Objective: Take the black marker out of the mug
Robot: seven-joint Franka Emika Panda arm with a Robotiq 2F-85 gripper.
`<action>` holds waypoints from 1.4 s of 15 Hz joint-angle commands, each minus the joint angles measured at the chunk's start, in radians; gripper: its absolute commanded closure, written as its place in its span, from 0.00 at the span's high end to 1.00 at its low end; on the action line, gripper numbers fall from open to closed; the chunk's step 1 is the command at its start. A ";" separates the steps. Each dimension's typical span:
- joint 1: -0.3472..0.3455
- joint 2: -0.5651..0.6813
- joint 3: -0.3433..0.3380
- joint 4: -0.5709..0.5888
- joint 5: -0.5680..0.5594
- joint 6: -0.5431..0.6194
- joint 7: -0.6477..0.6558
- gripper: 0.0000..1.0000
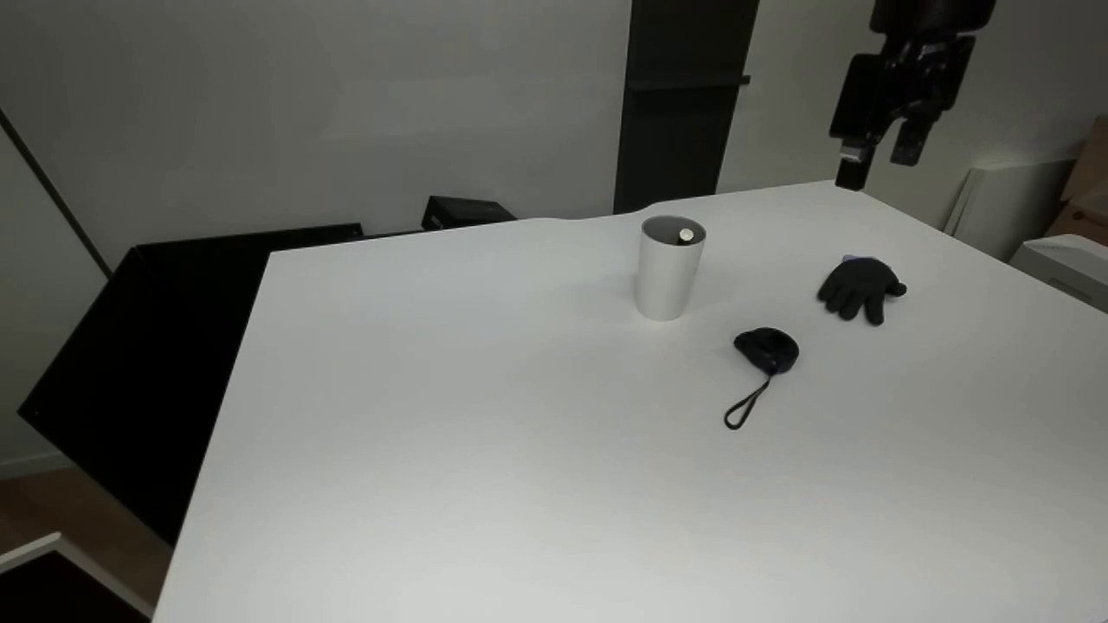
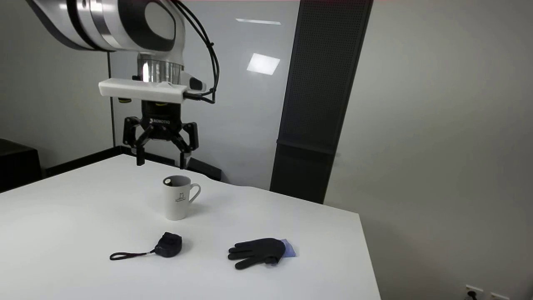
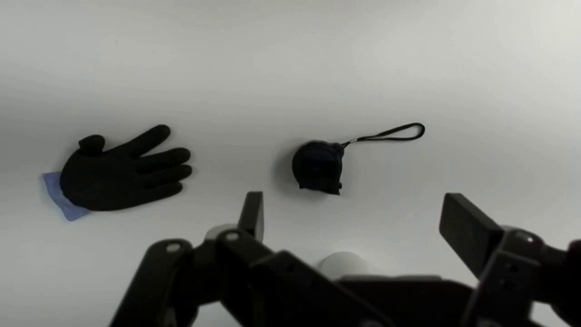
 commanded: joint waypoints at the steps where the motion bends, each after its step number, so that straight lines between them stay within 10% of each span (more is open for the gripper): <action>1: -0.005 0.065 0.011 0.025 -0.001 0.152 0.005 1.00; 10: 0.067 0.218 0.035 0.074 -0.075 0.466 0.068 1.00; 21: 0.070 0.227 0.043 0.067 -0.078 0.456 0.046 1.00</action>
